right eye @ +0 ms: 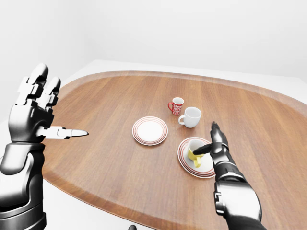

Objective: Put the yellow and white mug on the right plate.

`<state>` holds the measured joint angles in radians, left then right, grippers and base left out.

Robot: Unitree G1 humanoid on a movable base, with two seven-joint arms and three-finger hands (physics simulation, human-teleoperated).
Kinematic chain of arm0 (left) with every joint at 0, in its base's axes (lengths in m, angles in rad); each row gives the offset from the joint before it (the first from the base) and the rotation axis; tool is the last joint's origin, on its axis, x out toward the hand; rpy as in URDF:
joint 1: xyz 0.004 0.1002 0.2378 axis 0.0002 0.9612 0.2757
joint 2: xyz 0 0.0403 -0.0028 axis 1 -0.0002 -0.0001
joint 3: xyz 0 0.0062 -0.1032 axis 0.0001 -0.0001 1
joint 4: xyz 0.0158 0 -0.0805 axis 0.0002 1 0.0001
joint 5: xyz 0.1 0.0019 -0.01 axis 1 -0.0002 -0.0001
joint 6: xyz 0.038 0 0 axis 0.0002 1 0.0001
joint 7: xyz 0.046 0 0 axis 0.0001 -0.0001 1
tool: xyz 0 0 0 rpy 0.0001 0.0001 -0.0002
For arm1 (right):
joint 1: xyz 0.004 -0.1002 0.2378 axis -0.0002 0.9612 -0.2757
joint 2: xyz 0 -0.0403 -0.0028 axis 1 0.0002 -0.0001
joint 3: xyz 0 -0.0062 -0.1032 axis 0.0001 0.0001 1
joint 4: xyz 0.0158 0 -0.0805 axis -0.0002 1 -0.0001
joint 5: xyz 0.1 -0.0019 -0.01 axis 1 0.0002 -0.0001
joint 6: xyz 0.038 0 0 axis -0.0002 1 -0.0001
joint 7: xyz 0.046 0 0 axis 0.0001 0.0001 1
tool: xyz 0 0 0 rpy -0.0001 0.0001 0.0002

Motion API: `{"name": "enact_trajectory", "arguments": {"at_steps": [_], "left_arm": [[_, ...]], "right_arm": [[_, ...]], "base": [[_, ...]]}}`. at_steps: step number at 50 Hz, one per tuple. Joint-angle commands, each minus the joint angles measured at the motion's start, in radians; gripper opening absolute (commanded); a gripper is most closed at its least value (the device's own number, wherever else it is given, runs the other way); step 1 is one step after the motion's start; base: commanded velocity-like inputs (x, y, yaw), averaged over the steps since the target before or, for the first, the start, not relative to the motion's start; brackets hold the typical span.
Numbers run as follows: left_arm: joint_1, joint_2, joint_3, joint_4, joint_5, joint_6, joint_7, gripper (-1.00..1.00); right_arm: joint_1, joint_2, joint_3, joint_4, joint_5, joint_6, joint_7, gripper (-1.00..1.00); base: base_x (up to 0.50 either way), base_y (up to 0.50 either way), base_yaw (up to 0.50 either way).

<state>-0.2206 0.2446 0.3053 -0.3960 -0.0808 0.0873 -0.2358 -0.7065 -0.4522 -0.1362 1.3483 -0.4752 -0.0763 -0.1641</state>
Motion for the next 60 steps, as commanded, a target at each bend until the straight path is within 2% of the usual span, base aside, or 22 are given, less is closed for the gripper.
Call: {"name": "enact_trajectory", "arguments": {"at_steps": [1, 30, 44, 54, 55, 57, 58, 60], "left_arm": [[0.003, -0.001, 0.0, -0.013, -0.001, 0.0, 0.0, 0.89], [-0.001, -0.001, -0.001, 0.004, 0.0, 0.0, 0.0, 0.89], [-0.001, 0.0, 0.0, -0.002, -0.001, 0.0, -0.001, 0.89], [-0.002, 0.001, 0.002, -0.011, -0.003, 0.0, -0.001, 0.89], [-0.002, 0.001, 0.003, -0.013, -0.004, 0.0, -0.001, 0.89], [0.0, 0.0, 0.002, -0.02, -0.004, 0.0, 0.0, 0.89], [0.002, 0.0, 0.002, -0.031, -0.006, 0.0, -0.001, 0.89], [0.002, -0.001, 0.002, -0.033, -0.006, 0.0, -0.002, 0.89]], "right_arm": [[0.001, -0.001, -0.002, -0.001, -0.008, -0.001, -0.001, 1.0], [-0.031, -0.008, -0.003, -0.027, 0.045, -0.011, 0.008, 1.0], [-0.058, -0.005, 0.008, -0.096, 0.103, -0.011, 0.035, 1.0], [-0.027, 0.015, -0.001, -0.224, 0.156, -0.011, 0.07, 1.0], [-0.005, 0.019, -0.006, -0.292, 0.167, -0.008, 0.084, 1.0], [0.021, 0.025, -0.008, -0.365, 0.171, 0.025, 0.097, 1.0], [0.049, 0.03, -0.013, -0.452, 0.177, 0.067, 0.114, 1.0], [0.078, 0.038, -0.023, -0.555, 0.177, 0.123, 0.135, 1.0]], "base": [[0.0, 0.0, 0.0], [0.0, 0.0, 0.0], [0.0, 0.0, 0.0], [0.0, 0.0, 0.0], [0.0, 0.0, 0.0], [0.0, 0.0, 0.0], [0.0, 0.0, 0.0], [0.0, 0.0, 0.0]]}}
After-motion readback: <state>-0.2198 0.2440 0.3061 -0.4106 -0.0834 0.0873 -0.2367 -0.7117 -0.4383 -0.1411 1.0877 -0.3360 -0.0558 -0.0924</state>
